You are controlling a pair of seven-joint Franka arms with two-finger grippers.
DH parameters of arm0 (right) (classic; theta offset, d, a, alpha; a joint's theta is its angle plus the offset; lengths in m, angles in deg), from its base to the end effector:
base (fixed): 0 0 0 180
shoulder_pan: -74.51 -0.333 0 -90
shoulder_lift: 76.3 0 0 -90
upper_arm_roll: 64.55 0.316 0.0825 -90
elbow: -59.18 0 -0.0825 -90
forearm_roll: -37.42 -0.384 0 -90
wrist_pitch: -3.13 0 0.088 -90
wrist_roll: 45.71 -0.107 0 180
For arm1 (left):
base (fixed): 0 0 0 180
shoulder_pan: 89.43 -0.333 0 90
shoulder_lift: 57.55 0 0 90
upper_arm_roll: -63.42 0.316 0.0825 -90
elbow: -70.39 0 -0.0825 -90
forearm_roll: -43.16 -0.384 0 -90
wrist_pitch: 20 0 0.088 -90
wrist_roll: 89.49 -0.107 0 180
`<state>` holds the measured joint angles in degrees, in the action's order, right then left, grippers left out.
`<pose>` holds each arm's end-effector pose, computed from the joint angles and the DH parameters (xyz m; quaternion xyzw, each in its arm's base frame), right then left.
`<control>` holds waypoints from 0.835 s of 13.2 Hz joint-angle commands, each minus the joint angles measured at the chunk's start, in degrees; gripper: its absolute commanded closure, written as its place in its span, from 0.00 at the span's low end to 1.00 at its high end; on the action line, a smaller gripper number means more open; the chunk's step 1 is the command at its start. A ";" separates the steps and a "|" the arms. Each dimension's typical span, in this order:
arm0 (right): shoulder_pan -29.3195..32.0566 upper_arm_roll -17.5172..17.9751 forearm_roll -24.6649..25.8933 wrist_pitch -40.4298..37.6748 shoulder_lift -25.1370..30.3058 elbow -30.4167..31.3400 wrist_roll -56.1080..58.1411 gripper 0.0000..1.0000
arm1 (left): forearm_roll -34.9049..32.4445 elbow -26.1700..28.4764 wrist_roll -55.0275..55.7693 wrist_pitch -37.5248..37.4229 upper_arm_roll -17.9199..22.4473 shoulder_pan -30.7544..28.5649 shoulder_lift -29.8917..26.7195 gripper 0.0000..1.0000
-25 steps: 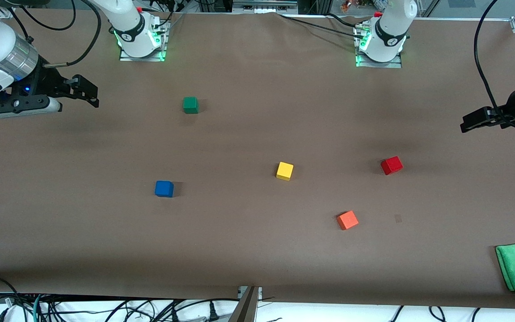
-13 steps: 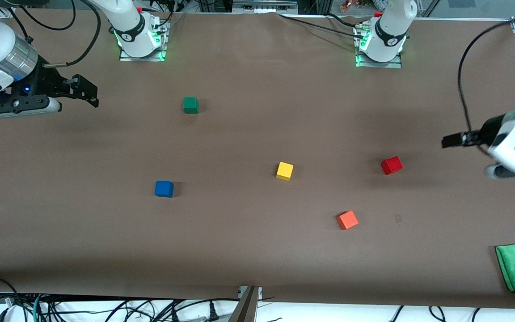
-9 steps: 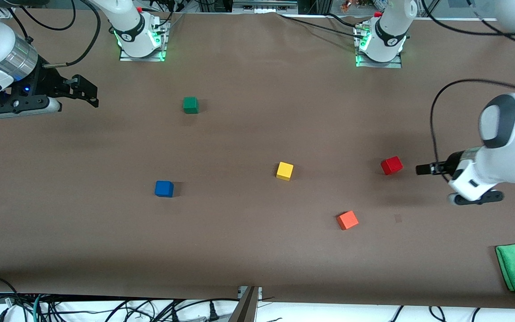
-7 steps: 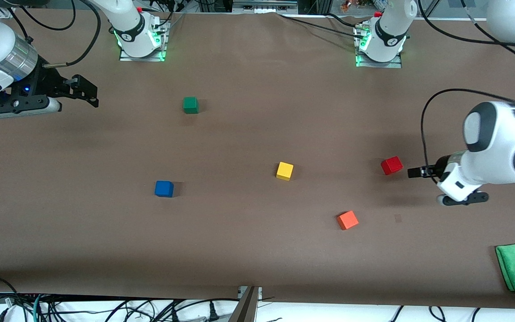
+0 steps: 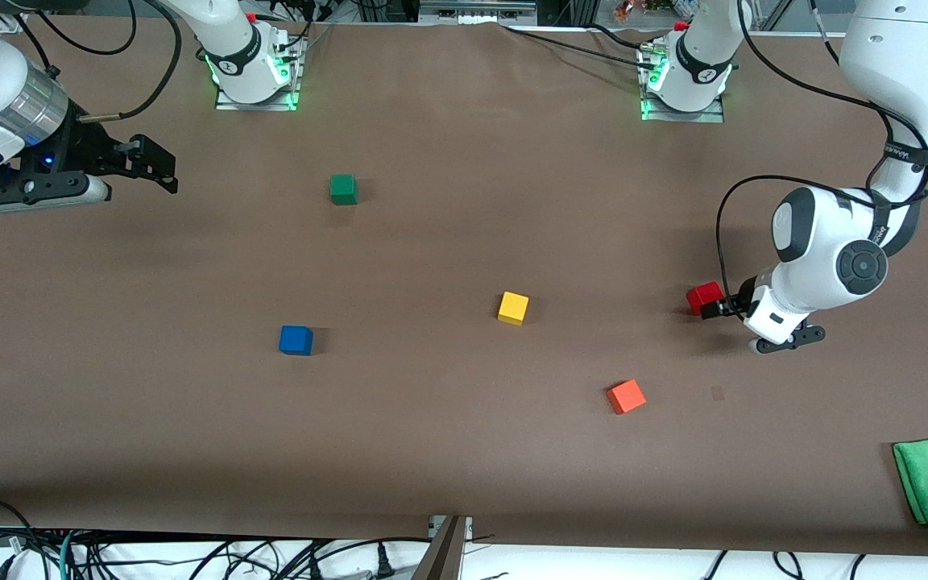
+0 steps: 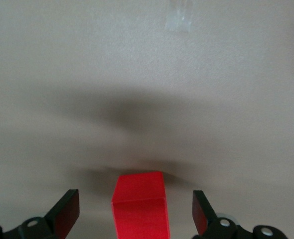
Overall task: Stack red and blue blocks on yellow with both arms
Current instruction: 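Close the left gripper on the red cube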
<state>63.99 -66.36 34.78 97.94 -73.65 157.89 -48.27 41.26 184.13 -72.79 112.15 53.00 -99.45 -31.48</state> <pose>0.5371 0.0866 0.5852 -0.9983 -0.0515 0.0132 0.0225 0.5975 -0.0011 0.2269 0.9883 0.1361 -0.0663 0.0191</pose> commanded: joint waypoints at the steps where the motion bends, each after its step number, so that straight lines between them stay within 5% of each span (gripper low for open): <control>1: -0.03 -0.12 0.45 -1.12 -0.01 -0.89 0.36 0.01 | 0.67 4.46 1.67 3.62 -0.12 -0.08 -2.34 0.00; 4: 0.06 -0.21 0.36 -1.20 -0.01 -0.89 0.45 0.01 | 0.67 5.70 2.37 6.27 -0.12 -0.08 -1.73 0.02; 7: 0.06 -0.21 0.36 -1.91 -0.01 -0.98 0.27 0.01 | 0.67 5.61 4.57 6.27 -0.29 0.44 -1.64 0.36; 9: 0.06 -0.21 0.36 -1.91 -0.01 -0.98 0.27 0.01 | 0.58 5.61 4.66 6.01 -0.47 0.44 -1.73 0.68; 11: 0.06 -0.21 0.36 -1.91 -0.01 -0.98 0.27 0.01 | 0.58 5.18 4.66 5.66 -0.56 0.44 -1.99 0.84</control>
<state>63.99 -66.51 34.78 97.22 -73.65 157.88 -48.27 41.26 188.40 -68.57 117.69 52.56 -99.23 -31.72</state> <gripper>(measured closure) 0.004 0.445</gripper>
